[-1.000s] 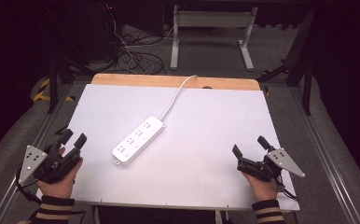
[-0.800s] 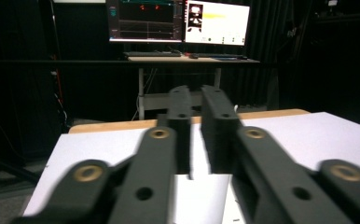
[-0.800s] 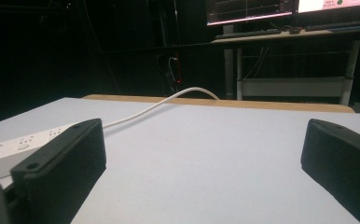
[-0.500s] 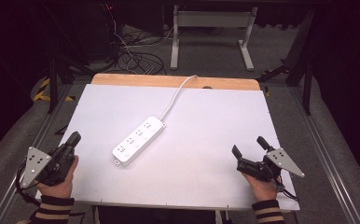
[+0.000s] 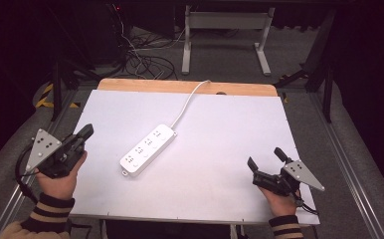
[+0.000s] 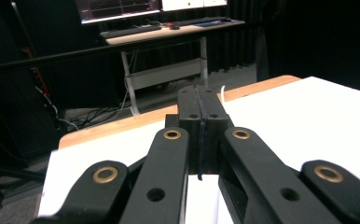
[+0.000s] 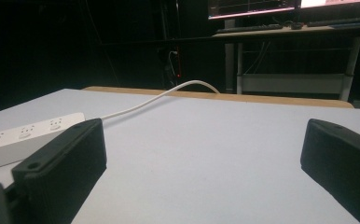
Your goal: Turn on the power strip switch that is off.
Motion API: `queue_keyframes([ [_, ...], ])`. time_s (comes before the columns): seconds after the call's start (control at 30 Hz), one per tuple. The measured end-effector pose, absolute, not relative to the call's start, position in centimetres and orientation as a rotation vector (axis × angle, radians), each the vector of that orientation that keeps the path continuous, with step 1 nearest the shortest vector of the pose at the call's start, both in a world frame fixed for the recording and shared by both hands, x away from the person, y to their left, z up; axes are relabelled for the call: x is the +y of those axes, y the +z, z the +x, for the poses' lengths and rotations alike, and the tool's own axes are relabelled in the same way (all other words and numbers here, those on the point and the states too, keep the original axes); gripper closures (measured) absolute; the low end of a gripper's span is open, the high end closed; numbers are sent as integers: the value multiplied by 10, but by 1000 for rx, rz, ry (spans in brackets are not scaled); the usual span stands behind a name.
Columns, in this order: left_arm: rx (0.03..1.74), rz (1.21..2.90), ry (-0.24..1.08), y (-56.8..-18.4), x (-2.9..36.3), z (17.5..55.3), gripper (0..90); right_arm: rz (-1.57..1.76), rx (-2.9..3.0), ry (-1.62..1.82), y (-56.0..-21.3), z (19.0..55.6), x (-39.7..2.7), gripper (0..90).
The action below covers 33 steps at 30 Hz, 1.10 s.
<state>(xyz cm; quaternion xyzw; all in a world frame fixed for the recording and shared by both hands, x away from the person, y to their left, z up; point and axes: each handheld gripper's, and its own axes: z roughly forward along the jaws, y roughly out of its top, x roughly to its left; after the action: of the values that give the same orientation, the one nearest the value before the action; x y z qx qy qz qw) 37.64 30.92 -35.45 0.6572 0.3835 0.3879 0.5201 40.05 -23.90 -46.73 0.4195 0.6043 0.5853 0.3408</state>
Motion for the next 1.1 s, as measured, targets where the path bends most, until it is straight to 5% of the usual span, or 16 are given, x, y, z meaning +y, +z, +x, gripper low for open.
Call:
queue_keyframes([
  [0.53, 754, 1779, 943, -280, 235, 408, 900, 1092, 1581, 1520, -467, 400, -239, 9],
  [1.1, 756, 2172, 804, -324, 153, 468, 900, 1092, 1580, 1526, -467, 400, -240, 9],
])
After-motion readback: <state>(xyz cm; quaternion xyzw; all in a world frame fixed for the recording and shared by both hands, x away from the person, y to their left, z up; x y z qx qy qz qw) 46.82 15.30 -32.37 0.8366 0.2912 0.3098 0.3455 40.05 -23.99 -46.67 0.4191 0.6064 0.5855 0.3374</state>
